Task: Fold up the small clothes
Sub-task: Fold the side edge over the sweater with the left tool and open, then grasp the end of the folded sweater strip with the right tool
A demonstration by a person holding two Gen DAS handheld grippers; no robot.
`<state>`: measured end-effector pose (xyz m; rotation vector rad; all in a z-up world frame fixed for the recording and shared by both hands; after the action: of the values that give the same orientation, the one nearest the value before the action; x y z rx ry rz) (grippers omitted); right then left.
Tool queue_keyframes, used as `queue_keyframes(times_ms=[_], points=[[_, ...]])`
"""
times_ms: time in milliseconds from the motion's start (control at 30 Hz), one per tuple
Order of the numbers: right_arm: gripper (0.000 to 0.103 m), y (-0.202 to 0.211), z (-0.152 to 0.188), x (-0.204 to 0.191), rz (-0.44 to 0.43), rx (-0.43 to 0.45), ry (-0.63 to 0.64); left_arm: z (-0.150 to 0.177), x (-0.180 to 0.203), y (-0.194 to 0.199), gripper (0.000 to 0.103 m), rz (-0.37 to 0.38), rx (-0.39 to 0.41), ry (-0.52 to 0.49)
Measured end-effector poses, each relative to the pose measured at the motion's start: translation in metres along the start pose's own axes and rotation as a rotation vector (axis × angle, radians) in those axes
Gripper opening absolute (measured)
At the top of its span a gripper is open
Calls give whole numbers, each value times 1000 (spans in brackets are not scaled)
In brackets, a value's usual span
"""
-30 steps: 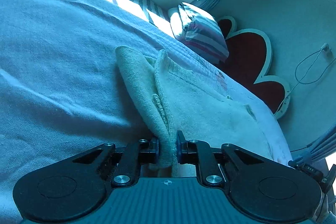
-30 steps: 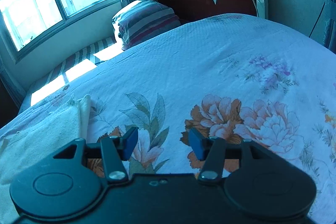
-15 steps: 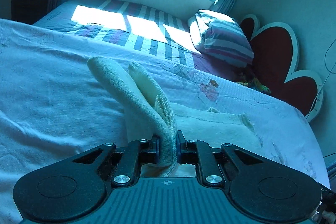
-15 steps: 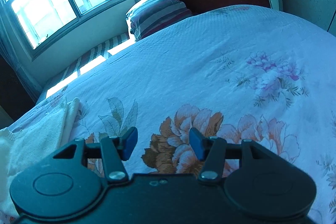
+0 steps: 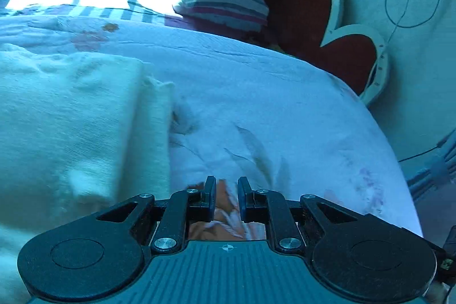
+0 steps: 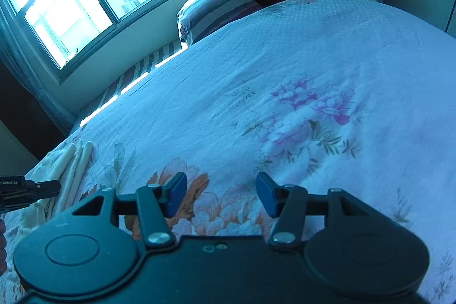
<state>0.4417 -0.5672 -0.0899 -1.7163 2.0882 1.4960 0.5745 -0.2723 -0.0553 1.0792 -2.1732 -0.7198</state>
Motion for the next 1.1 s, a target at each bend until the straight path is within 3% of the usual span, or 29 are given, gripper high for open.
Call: queue_keyframes(times_ms=[67,167,233,300,433,500,567,633,767,1100], points=[[54,4,-2,5,-6,1,-13,-3,15,20,14,31,67,-16],[57,10,-4,5,-28,-1,-27,2,-8,67,14,-86,122,-24],[57,10,-3,-2,-71,-19,-37,10,-40,95,14,-168,138,6],[56,7,3,-21,-147,-52,-31,27,-95,117,15,-304,114,54],[55,-9,29,-82,-326,-159,-13,76,-171,157,15,-414,92,191],[55,-23,49,-118,-411,-237,4,98,-193,166,16,-432,87,225],[55,-37,69,-153,-461,-290,38,115,-205,169,26,-429,73,231],[56,-52,85,-180,-480,-327,70,126,-209,169,50,-439,71,198],[56,-85,103,-215,-481,-388,90,134,-221,172,51,-438,89,153],[53,-110,121,-234,-441,-451,98,145,-285,189,51,-467,136,268]])
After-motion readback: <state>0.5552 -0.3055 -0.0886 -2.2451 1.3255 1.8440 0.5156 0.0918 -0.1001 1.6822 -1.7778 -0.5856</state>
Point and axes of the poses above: each gripper's, at about its wrist camera, not at the fingertips, and y roughly against the way its jaws point, x to its right, z to its underside, the point moved 6 cm from there along -y, roughly the way its jaws point, and after that the axes turned 15 degrees about -y, right-handed, at the moved point
